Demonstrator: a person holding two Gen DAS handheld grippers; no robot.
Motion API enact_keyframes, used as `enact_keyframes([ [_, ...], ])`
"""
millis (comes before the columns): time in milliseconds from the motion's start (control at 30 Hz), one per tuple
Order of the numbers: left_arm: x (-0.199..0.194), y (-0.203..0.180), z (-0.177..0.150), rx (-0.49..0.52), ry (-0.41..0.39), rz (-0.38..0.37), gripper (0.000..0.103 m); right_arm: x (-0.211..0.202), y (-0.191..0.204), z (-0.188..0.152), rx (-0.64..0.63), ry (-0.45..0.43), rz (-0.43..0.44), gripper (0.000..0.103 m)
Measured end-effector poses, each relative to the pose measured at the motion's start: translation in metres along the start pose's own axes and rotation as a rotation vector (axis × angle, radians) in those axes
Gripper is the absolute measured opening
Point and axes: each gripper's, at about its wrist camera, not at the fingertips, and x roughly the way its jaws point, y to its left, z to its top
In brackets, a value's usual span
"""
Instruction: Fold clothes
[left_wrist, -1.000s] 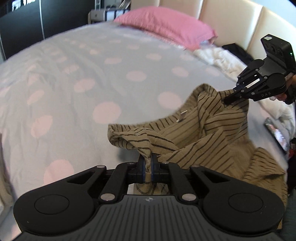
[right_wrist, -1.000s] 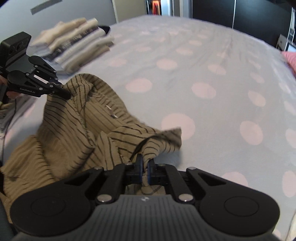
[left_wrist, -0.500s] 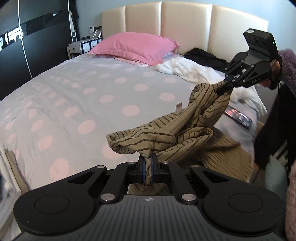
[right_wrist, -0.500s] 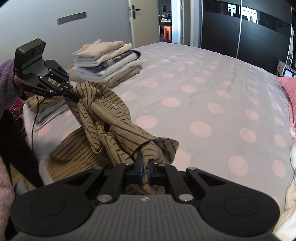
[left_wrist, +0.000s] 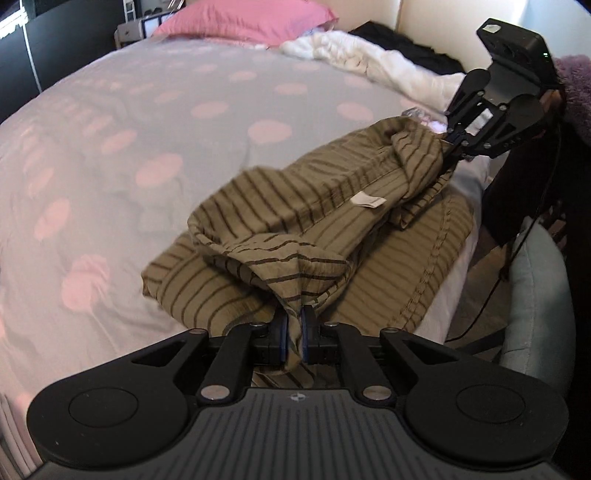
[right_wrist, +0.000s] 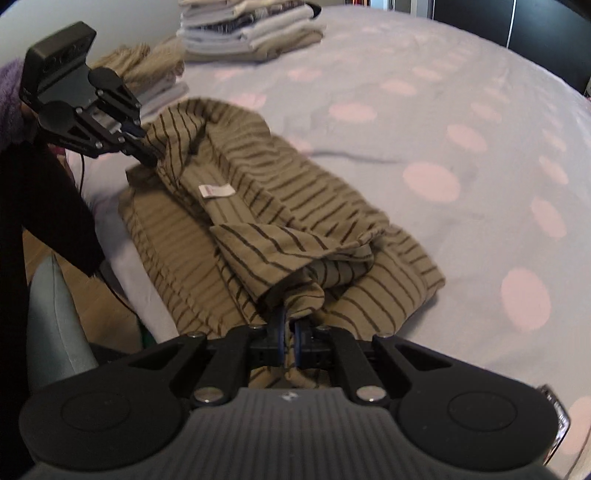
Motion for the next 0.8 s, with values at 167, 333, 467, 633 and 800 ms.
enact_keyframes([
  [167,-0.012,-0.002,0.001,-0.065,-0.035,0.008,0.039,-0.016,0.004,-0.006,0.034,-0.050,-0.019,0.042],
  [333,-0.034,-0.005,0.005,-0.149,-0.143,0.026,0.053,-0.048,-0.005,-0.008,0.238,-0.229,-0.031,0.051],
  [467,-0.032,0.015,0.020,-0.302,-0.195,0.075,0.055,-0.046,-0.015,-0.010,0.400,-0.269,-0.067,0.051],
  [633,-0.013,0.042,0.037,-0.434,-0.207,0.122,0.052,-0.031,-0.028,-0.003,0.471,-0.255,-0.125,0.051],
  [800,0.014,0.056,0.035,-0.503,-0.150,0.101,0.025,-0.016,-0.039,0.002,0.524,-0.248,-0.098,0.042],
])
